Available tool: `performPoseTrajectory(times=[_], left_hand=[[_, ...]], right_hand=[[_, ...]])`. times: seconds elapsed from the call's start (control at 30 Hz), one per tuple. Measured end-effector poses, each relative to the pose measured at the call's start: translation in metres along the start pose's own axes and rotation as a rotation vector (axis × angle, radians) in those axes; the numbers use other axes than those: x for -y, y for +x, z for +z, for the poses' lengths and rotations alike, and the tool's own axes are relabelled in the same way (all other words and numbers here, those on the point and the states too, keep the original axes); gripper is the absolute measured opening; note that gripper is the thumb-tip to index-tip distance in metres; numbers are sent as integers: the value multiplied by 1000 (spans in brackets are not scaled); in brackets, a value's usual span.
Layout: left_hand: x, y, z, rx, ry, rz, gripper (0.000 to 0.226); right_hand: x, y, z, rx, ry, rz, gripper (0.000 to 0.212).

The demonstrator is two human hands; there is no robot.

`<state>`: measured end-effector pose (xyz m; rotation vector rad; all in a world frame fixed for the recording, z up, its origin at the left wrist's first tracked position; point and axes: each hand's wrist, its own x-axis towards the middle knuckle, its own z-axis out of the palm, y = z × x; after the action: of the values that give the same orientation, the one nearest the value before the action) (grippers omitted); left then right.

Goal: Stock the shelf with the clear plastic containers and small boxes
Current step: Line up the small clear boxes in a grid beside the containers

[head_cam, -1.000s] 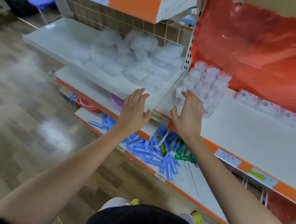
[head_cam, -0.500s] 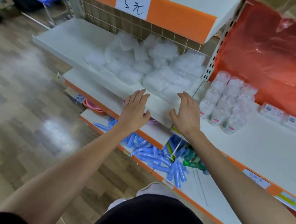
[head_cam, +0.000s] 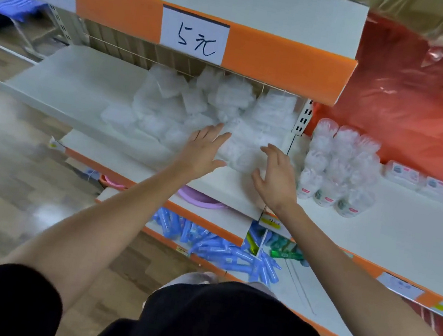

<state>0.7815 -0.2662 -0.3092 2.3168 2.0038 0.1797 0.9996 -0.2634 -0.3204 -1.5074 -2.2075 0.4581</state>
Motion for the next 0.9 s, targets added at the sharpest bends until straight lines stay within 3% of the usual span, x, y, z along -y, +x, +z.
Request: performPoseTrajectory(times=[0.17,0.3,0.5,0.8,0.9], left_hand=[[17,10,5,13,-54,177,65],[27,10,11,-90,-92,268,57],[31,13,1,-88,-173,268,61],[70,8,-16,-142,-303,229,70],[84,5,-18,-114,-328,190,72]], right_hand=[[10,11,11,-127,-16,71,55],[20,21,20,-158,-52,104,55],[31,47,20,-206,-44,141,39],[41,87,22,19,-110,217,48],[45,89,26,6,-97,261,48]])
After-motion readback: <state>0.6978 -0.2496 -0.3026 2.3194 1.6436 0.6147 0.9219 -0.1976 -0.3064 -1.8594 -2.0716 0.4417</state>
